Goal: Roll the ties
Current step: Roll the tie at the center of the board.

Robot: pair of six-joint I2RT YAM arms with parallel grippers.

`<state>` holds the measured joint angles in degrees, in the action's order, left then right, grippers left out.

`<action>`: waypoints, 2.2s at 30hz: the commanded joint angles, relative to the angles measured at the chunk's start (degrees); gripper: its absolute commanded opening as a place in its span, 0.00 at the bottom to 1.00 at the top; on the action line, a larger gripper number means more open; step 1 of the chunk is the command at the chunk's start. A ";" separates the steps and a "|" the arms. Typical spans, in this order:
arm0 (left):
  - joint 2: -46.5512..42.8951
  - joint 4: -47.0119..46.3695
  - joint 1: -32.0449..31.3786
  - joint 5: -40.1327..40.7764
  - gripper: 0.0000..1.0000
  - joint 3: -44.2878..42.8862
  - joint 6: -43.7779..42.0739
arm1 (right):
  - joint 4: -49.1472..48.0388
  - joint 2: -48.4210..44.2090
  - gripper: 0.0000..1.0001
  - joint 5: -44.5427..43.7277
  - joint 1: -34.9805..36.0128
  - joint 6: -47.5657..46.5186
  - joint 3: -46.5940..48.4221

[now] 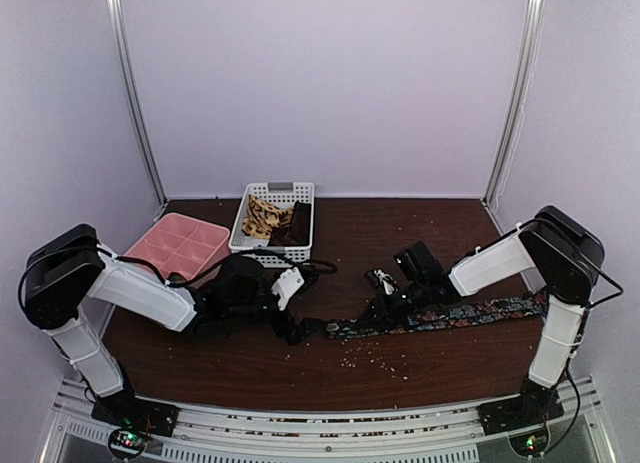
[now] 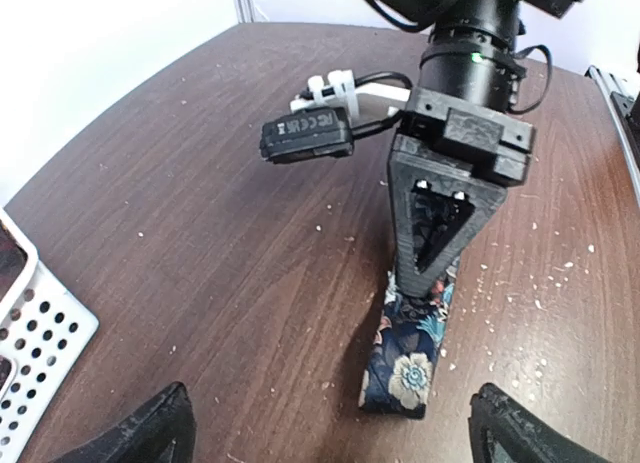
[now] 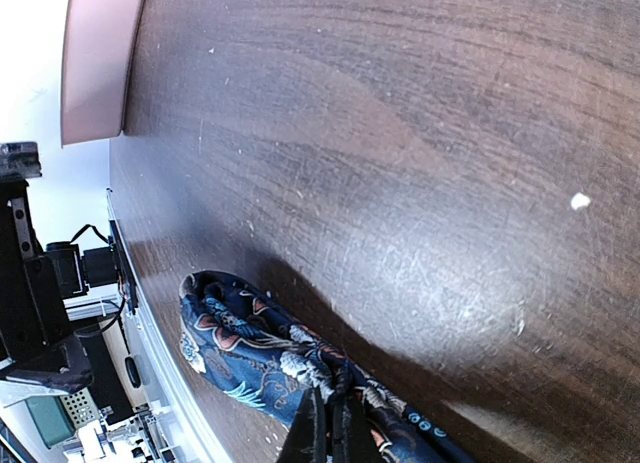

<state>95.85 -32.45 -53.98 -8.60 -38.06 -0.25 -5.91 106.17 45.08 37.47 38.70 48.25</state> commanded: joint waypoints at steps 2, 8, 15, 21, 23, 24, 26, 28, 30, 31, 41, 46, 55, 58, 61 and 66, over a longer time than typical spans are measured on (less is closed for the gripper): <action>4.46 0.80 0.81 -5.95 0.98 -3.61 -0.97 | -0.59 1.12 0.00 -1.75 -0.04 -0.66 0.00; 11.85 -6.10 0.80 -11.34 0.95 -4.26 -2.63 | -0.03 1.29 0.00 -2.10 -0.05 -1.16 -0.11; 18.22 -10.89 0.80 -13.27 0.73 -5.56 -3.09 | 1.10 0.93 0.00 -2.84 -0.13 -1.80 -0.36; 19.39 -11.49 0.78 -13.68 0.51 -6.54 -3.76 | 1.31 1.05 0.00 -3.07 -0.12 -2.22 -0.52; 18.58 -10.94 0.80 -13.98 0.44 -6.54 -4.11 | 1.31 1.16 0.00 -3.07 -0.12 -2.13 -0.64; 17.79 -10.63 0.80 -14.15 0.41 -6.44 -4.18 | 1.29 1.16 0.00 -3.15 -0.12 -2.15 -0.64; 16.40 -10.10 0.76 -14.66 0.38 -6.24 -4.27 | 1.35 1.14 0.00 -3.24 -0.12 -2.14 -0.75; 15.16 -9.50 0.60 -15.40 0.36 -6.44 -4.02 | 1.29 1.07 0.00 -3.34 -0.14 -2.22 -0.90; 14.57 -9.32 0.18 -15.61 0.36 -7.37 -3.52 | 1.21 1.06 0.00 -3.33 -0.08 -2.22 -1.11; 14.73 -8.92 -0.09 -15.65 0.35 -8.09 -3.53 | 1.16 0.98 0.00 -3.33 -0.12 -2.22 -1.26; 22.87 -6.67 -0.60 -18.47 0.35 -18.66 -1.20 | 0.31 0.59 0.00 -3.05 -0.04 -1.54 -1.58; 27.45 -5.94 -0.72 -19.79 0.35 -21.00 -0.20 | 0.03 0.21 0.00 -3.00 -0.03 -1.17 -1.87; 29.15 -1.06 -0.74 -20.05 0.32 -20.75 -1.28 | -0.06 -1.64 0.00 -2.98 -0.12 -0.83 -2.32; 28.68 2.87 -0.69 -19.51 0.30 -20.60 -3.12 | 0.46 -3.77 0.02 -2.90 -0.40 -0.82 -2.67; 28.05 6.29 -0.69 -19.23 0.28 -20.32 -4.68 | 1.29 -5.97 0.08 -2.32 -1.57 -0.89 -2.95; 27.81 12.97 -0.69 -19.03 0.26 -21.94 -7.24 | 0.76 -10.32 0.28 -0.87 -3.38 0.01 -4.17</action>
<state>123.20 -32.12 -54.43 -28.64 -59.81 -3.97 -4.86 100.47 43.64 35.46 38.15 44.97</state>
